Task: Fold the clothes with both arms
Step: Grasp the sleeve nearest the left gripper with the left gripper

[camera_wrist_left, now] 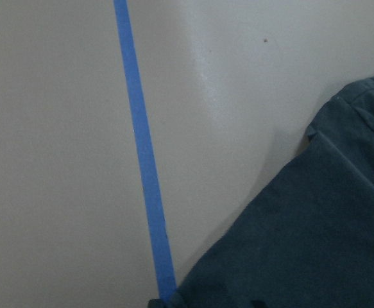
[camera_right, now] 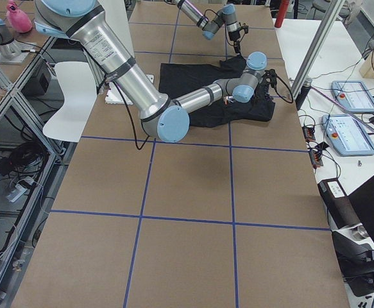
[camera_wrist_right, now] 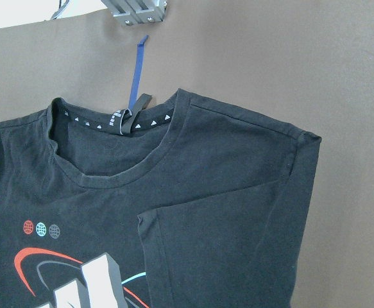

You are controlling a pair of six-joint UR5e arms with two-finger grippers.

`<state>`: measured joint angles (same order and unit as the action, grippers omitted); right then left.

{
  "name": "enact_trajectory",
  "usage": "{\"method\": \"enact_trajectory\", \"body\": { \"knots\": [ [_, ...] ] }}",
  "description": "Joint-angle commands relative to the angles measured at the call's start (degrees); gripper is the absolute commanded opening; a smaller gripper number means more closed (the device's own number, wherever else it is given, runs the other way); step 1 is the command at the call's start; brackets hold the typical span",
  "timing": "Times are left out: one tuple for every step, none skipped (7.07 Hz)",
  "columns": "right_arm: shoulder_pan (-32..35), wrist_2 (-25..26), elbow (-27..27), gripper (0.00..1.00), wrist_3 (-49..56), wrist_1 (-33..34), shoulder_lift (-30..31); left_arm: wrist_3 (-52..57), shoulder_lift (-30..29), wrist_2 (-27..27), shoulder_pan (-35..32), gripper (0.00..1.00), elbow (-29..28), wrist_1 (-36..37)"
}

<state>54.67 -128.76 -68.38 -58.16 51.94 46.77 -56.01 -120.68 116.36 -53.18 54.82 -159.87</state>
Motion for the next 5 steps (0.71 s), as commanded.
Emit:
{"method": "enact_trajectory", "body": {
  "knots": [
    [0.0, 0.0, 0.0, 1.00, 0.1, 0.0, 0.0, -0.7, 0.1, 0.0, -0.1, 0.00, 0.4, 0.0],
    [0.0, 0.0, 0.0, 1.00, 0.1, 0.0, 0.0, -1.3, -0.1, 0.2, -0.2, 0.00, 0.5, 0.1],
    [0.0, 0.0, 0.0, 1.00, 0.1, 0.0, 0.1, -3.6, -0.4, 0.4, -0.2, 0.00, 1.2, 0.3],
    [0.0, 0.0, 0.0, 1.00, 0.1, -0.1, 0.2, -5.9, -1.1, 0.6, -0.2, 0.00, 3.2, 1.9],
    [0.0, 0.0, 0.0, 1.00, 0.1, -0.1, 0.2, -9.8, -2.4, 0.6, -0.1, 0.00, 4.8, 4.3]
  ]
}}
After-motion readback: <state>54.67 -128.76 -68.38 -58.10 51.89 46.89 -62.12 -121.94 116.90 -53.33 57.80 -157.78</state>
